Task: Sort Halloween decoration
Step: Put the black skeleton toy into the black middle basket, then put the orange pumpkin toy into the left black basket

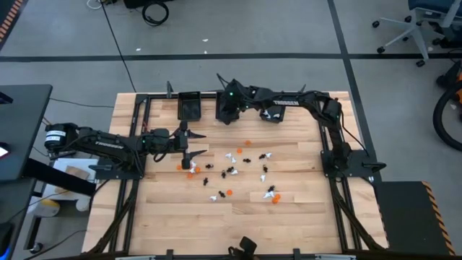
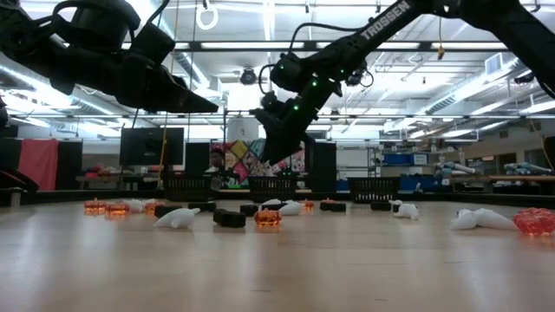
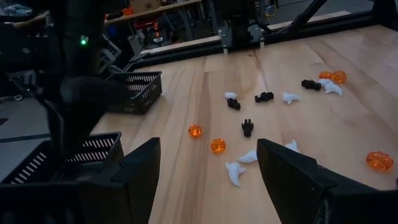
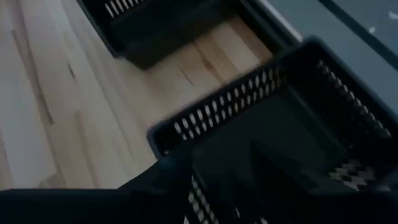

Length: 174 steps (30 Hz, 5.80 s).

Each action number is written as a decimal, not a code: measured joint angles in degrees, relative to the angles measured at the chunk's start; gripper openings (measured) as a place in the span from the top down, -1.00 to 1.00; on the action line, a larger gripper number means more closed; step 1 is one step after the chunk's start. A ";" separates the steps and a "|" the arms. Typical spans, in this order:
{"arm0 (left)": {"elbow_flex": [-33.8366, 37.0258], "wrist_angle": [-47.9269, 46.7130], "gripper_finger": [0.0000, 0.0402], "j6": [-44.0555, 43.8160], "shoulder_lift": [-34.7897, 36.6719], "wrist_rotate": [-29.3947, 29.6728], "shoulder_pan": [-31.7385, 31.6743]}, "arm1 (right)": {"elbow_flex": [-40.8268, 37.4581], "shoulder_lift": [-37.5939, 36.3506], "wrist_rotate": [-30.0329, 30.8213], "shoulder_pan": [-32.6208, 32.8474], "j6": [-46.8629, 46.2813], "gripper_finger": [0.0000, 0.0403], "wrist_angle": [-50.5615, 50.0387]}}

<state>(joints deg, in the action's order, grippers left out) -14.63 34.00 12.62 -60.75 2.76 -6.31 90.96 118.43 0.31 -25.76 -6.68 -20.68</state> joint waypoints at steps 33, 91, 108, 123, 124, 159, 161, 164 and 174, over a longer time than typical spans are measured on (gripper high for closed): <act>0.00 2.19 -0.27 0.57 0.00 -0.02 0.15 | -39.79 -21.83 37.31 38.59 -22.15 0.19 21.59; 0.00 2.25 -0.27 1.62 -0.04 -0.02 -0.28 | -59.08 -14.57 23.21 30.91 -16.18 0.62 50.90; 0.00 2.32 -0.27 1.62 -0.04 -0.02 -0.28 | -48.18 -16.26 20.11 24.47 -9.38 0.86 43.44; 0.00 2.93 -0.27 1.57 -0.04 -0.02 -0.27 | -34.36 -16.30 13.29 7.88 -3.52 0.85 39.93; 0.00 3.05 -0.27 1.60 -0.04 -0.01 -0.28 | -33.92 -16.30 13.01 6.99 -3.17 0.85 39.93; 0.02 1.90 -0.27 2.56 -0.04 -0.01 -0.28 | -49.47 -22.55 16.16 14.34 -6.54 0.29 39.79; 0.02 2.10 -0.27 2.53 -0.04 -0.02 -0.28 | -52.40 -21.63 15.29 14.21 -8.04 0.25 43.61; 0.02 2.29 -0.27 2.47 -0.04 0.00 -0.28 | -55.66 -19.43 15.52 14.23 -8.15 0.14 50.87; 0.02 2.28 -0.27 2.90 -0.04 0.00 -0.28 | -59.89 -8.01 16.66 15.96 -6.39 -0.24 69.80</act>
<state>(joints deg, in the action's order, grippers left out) -14.61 36.27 15.52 -60.80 2.76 -6.58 31.07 110.42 16.97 -9.81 -13.07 49.12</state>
